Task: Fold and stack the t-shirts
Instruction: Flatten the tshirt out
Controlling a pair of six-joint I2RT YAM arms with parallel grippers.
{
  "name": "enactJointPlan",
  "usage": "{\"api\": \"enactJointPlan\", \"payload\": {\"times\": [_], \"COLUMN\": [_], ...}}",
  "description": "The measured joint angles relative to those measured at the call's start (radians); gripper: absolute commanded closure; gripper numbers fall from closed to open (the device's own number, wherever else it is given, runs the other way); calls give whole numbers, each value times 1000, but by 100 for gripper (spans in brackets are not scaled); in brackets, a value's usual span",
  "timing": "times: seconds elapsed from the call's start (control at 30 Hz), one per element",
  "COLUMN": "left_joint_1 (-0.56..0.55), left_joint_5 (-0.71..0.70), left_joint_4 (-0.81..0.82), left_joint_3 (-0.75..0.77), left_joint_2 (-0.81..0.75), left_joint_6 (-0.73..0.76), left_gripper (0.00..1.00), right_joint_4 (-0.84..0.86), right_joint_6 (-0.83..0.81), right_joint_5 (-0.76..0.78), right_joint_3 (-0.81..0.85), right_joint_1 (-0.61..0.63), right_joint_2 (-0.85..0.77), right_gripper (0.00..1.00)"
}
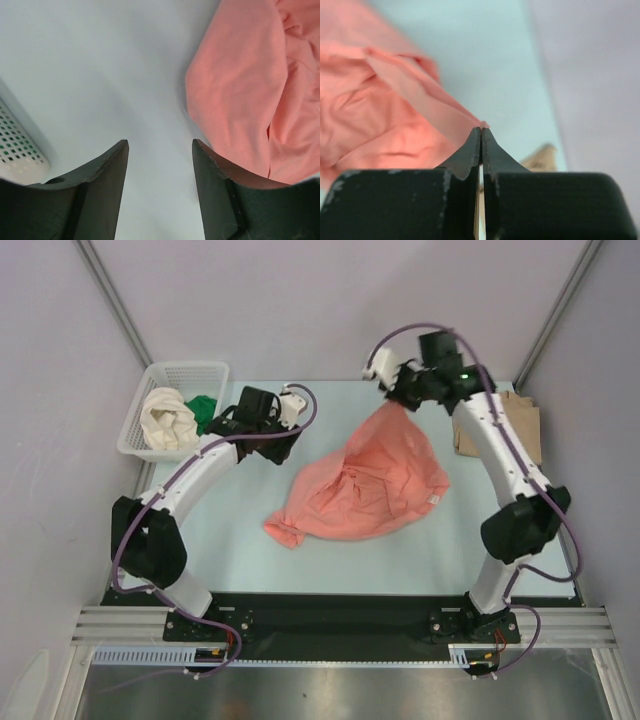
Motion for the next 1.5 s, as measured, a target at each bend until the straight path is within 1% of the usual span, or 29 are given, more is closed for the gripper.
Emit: {"api": "enactJointPlan", "payload": {"times": [0.13,0.23,0.33,0.53,0.73,1.07,1.17,1.2,1.27,1.3,1.37,1.5], "left_joint_1": [0,-3,-14,-82,-159,-165,-165,-165,-165,-165,-165,-165], "left_joint_5": [44,87,129,202,238,245,232,228,224,221,216,200], "left_joint_4": [-23,-51,-89,-187,-239,-274,-275,-274,-274,-274,-277,-280], "left_joint_3": [83,137,174,183,158,143,148,151,155,155,155,166], "left_joint_2": [21,57,105,171,179,232,275,294,327,335,340,336], "left_joint_6": [23,38,55,96,109,106,106,106,105,106,105,107], "left_gripper": [43,45,46,48,48,51,59,70,77,90,99,100], "right_joint_4": [147,225,266,276,275,277,277,277,277,277,277,281], "right_joint_6": [140,209,245,288,311,338,343,345,346,347,347,348], "right_joint_5": [48,87,108,124,127,113,108,108,108,108,108,108], "right_joint_3": [65,101,95,-2,-26,-26,-26,-26,-26,-26,-26,-31], "right_joint_1": [-96,-123,-125,-125,-127,-149,-155,-156,-158,-158,-159,-161], "right_joint_2": [-98,-116,-116,-104,-71,-68,-66,-65,-64,-64,-64,-64], "right_gripper": [100,100,100,100,100,100,100,100,100,100,100,100]}}
